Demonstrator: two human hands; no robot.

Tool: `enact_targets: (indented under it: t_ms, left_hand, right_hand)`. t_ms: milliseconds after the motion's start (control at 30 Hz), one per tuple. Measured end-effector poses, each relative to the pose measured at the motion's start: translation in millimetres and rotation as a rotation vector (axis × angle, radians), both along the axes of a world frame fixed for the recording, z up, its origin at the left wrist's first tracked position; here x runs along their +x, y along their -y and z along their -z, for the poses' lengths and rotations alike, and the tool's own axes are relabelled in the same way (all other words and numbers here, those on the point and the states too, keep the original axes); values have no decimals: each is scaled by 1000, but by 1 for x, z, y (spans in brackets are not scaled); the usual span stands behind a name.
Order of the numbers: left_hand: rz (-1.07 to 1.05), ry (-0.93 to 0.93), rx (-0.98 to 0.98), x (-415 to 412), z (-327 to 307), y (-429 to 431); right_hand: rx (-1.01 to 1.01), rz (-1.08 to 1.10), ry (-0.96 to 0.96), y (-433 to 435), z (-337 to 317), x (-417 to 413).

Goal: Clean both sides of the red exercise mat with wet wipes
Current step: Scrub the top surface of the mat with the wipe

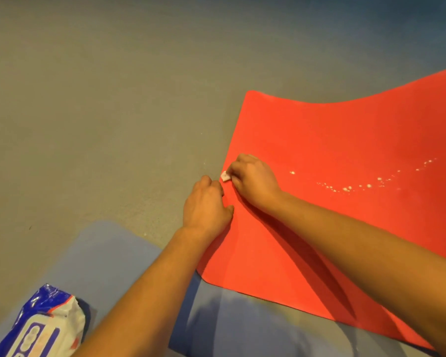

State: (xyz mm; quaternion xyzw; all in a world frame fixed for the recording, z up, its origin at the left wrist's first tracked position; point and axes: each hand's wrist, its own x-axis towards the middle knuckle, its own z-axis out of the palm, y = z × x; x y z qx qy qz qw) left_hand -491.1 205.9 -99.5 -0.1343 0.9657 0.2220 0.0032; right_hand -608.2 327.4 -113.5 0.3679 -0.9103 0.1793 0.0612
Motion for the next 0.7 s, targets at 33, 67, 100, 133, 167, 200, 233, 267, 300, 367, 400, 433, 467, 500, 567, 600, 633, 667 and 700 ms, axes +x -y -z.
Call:
enact_targets:
  t_ms: [33,67,100,133,167,200,233,267,300,367,400,433,467,500,567,600,633,667,700]
  left_hand:
    - [23,-30,-1,-1,3,-3]
    - [65,-67,2,-2,6,-5]
    - [114,-98,3,-2,9,-8]
    - [153,-115,4,-3,12,-10]
    - [171,-113,5,-3,14,-10]
    - [176,-104,-6,-4,14,-11]
    - [179,-92,-26,-5,14,-11]
    - [184,-81,-43,-5,13,-11]
    - [187,-74,-50,-5,13,-11]
    - [196,-67,-50,-4,15,-10]
    - [203,-61,-58,-5,16,-10]
    - [206,-53,-73,-7,17,-9]
    - [207,-46,-89,-8,18,-9]
    - [210,-39,-102,-9,17,-10]
    - [210,-26,-117,-11,15,-14]
    - [205,-27,-121,-11,15,-15]
    - [201,-32,-124,-10,15,-16]
    - [198,-39,-122,-10,16,-16]
    - [195,-47,-114,-10,17,-16]
  right_hand:
    - [3,35,-15,5,0,-16]
    - [5,74,-28,10,-1,-31]
    - [8,114,-30,14,-2,-46]
    - [9,152,-18,18,-3,-59]
    - [1,191,6,22,-5,-67]
    - [-15,228,31,25,-6,-70]
    - [-32,256,45,26,-6,-68]
    - [-42,261,47,25,-6,-62]
    - [-43,240,42,22,-5,-53]
    - [-35,148,19,8,0,-33]
    - [-27,92,-1,0,3,-26]
    - [-17,39,-28,-7,5,-23]
    - [-7,-6,-55,-10,5,-26]
    - [2,-32,-74,-10,5,-31]
    - [9,-22,-96,-4,6,-48]
    - [11,9,-109,2,6,-62]
    - [11,49,-118,9,6,-77]
    - [16,92,-119,15,4,-93]
    - [32,136,-113,21,2,-108]
